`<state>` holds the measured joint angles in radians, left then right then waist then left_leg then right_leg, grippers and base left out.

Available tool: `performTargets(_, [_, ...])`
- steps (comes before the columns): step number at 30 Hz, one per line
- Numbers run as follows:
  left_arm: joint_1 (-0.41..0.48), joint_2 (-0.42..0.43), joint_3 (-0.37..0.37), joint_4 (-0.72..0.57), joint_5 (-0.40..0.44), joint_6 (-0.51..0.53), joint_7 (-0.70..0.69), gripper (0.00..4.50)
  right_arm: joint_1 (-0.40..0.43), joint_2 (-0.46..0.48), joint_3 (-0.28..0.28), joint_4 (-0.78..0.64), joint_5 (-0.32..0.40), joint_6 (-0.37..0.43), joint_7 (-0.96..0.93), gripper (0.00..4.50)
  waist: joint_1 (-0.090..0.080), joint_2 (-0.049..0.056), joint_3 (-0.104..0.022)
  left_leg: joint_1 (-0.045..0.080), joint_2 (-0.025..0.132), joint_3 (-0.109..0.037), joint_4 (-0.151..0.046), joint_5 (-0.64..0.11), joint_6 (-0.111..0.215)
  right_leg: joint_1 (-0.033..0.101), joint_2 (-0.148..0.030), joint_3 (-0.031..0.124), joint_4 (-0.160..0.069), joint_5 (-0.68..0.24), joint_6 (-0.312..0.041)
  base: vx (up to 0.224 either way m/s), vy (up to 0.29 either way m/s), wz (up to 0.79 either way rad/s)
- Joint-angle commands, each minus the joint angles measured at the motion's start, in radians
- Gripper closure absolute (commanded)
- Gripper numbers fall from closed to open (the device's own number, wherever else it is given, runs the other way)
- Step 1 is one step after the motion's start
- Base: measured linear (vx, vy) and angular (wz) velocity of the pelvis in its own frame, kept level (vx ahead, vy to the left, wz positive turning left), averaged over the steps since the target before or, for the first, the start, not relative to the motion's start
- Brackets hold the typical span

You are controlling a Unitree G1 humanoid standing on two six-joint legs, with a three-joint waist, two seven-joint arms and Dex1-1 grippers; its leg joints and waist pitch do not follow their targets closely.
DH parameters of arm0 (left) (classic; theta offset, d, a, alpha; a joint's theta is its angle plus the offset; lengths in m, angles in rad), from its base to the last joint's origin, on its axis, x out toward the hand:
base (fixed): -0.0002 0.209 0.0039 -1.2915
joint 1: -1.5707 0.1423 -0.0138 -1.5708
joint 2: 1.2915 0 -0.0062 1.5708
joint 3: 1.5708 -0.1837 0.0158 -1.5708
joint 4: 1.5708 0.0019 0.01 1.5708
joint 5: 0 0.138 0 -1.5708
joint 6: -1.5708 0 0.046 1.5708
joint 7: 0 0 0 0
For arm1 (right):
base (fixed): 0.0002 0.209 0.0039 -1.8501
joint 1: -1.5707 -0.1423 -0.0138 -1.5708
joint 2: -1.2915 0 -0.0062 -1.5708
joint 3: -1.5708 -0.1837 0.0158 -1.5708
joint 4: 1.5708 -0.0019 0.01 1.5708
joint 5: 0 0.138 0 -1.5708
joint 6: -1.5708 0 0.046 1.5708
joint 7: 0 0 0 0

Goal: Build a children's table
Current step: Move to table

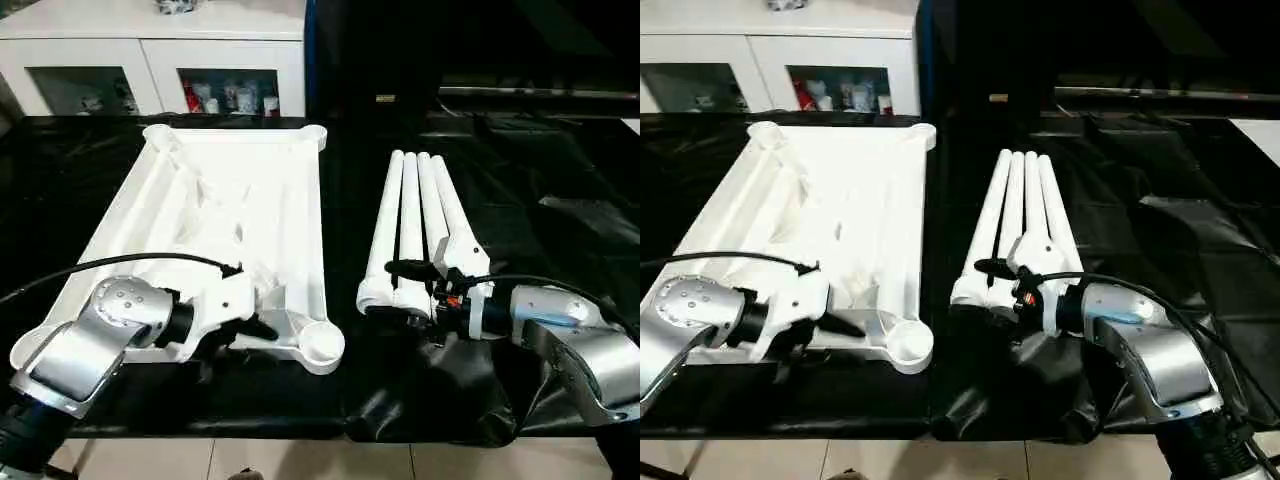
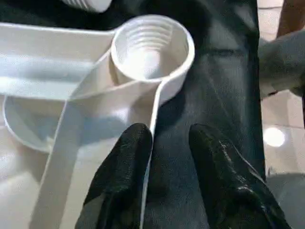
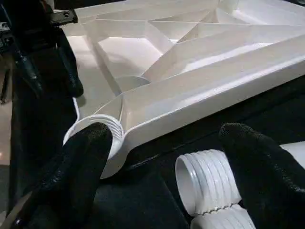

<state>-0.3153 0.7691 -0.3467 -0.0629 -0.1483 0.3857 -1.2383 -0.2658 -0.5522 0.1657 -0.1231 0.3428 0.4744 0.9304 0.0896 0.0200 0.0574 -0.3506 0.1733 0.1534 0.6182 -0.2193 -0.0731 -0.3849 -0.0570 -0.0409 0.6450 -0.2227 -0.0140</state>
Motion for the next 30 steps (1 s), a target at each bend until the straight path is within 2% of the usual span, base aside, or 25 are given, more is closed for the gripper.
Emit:
performTargets(1, [-0.002, 0.017, -0.014, 0.01, 0.019, -0.004, -0.012, 3.17, 0.009, -0.01, 0.013, -0.039, 0.008, 0.016, 0.02, 0.5, 0.002, 0.008, -0.053, 0.0, 0.047, -0.013, -0.087, -0.182, 0.009, 0.043, -0.077, 0.052, -0.087, -0.184, -0.222, 0.0, 0.0, 0.0])
performTargets(6, [-0.011, 0.025, -0.028, 0.07, 0.083, -0.061, 0.017, 3.57, 0.012, -0.021, 0.029, -0.053, 0.029, 0.032, 0.063, 0.5, 0.001, 0.005, -0.055, -0.005, 0.046, -0.014, -0.086, -0.152, 0.018, 0.044, -0.076, 0.052, -0.087, -0.166, -0.208, 0.0, 0.0, 0.0])
performTargets(8, [-0.016, 0.023, -0.029, 0.09, 0.094, -0.073, 0.028, 3.6, 0.014, -0.029, 0.033, -0.057, 0.037, 0.039, 0.076, 0.5, 0.001, 0.005, -0.056, -0.004, 0.047, -0.014, -0.085, -0.149, 0.018, 0.044, -0.077, 0.052, -0.085, -0.152, -0.214, 0.0, 0.0, 0.0])
performTargets(9, [-0.018, 0.024, -0.031, 0.104, 0.103, -0.084, 0.032, 3.89, 0.015, -0.035, 0.033, -0.059, 0.045, 0.044, 0.087, 0.5, 0.002, 0.006, -0.056, -0.004, 0.048, -0.014, -0.086, -0.153, 0.019, 0.043, -0.078, 0.052, -0.086, -0.15, -0.215, 0.0, 0.0, 0.0])
performTargets(12, [-0.026, 0.024, -0.027, 0.14, 0.122, -0.117, 0.048, 3.98, 0.014, -0.047, 0.03, -0.059, 0.049, 0.045, 0.106, 0.5, 0.003, 0.005, -0.055, -0.004, 0.048, -0.014, -0.086, -0.157, 0.021, 0.043, -0.079, 0.052, -0.087, -0.153, -0.218, 0.0, 0.0, 0.0])
performTargets(15, [-0.033, 0.021, -0.016, 0.148, 0.115, -0.106, 0.044, 4.34, 0.008, -0.051, 0.024, -0.049, 0.044, 0.044, 0.112, 0.5, 0.004, 0.006, -0.055, -0.003, 0.049, -0.014, -0.087, -0.165, 0.015, 0.042, -0.08, 0.052, -0.087, -0.17, -0.22, 0.0, 0.0, 0.0])
performTargets(18, [-0.029, 0.031, -0.025, 0.16, 0.13, -0.118, 0.019, 4.46, 0.001, -0.056, 0.023, -0.039, 0.042, 0.042, 0.117, 0.5, 0.0, 0.004, -0.055, -0.009, 0.048, -0.015, -0.087, -0.152, 0.015, 0.046, -0.081, 0.052, -0.086, -0.165, -0.217, 0.0, 0.0, 0.0])
performTargets(21, [-0.027, 0.03, -0.023, 0.166, 0.13, -0.119, 0.021, 4.46, -0.004, -0.055, 0.022, -0.035, 0.041, 0.038, 0.115, 0.5, -0.004, 0.003, -0.056, -0.006, 0.048, -0.013, -0.085, -0.142, 0.021, 0.045, -0.081, 0.052, -0.086, -0.155, -0.221, 0.0, 0.0, 0.0])
performTargets(27, [-0.056, -0.006, 0.024, 0.256, 0.142, -0.175, 0.108, 4.46, -0.024, -0.023, 0.026, -0.008, 0.021, 0.015, 0.076, 0.5, 0.001, 0.003, -0.053, -0.003, 0.047, -0.012, -0.087, -0.166, 0.014, 0.04, -0.081, 0.052, -0.092, -0.217, -0.213, 0.0, 0.0, 0.0])
performTargets(28, [-0.067, -0.014, 0.033, 0.289, 0.153, -0.202, 0.134, 4.46, -0.031, -0.009, 0.027, 0.001, 0.014, 0.012, 0.06, 0.5, 0.002, 0.002, -0.054, -0.003, 0.047, -0.012, -0.087, -0.168, 0.013, 0.04, -0.081, 0.052, -0.094, -0.224, -0.209, 0.0, 0.0, 0.0])
performTargets(29, [-0.073, -0.017, 0.036, 0.306, 0.158, -0.217, 0.144, 4.46, -0.034, -0.003, 0.027, 0.006, 0.014, 0.014, 0.053, 0.5, 0.002, -0.003, -0.054, -0.005, 0.045, -0.012, -0.087, -0.163, 0.011, 0.042, -0.081, 0.052, -0.092, -0.23, -0.203, 0.0, 0.0, 0.0])
performTargets(30, [-0.074, -0.017, 0.037, 0.31, 0.159, -0.221, 0.147, 4.46, -0.035, -0.002, 0.027, 0.007, 0.014, 0.015, 0.051, 0.5, 0.002, -0.002, -0.054, -0.006, 0.046, -0.013, -0.087, -0.158, 0.01, 0.044, -0.082, 0.052, -0.093, -0.23, -0.198, 0.0, 0.0, 0.0])
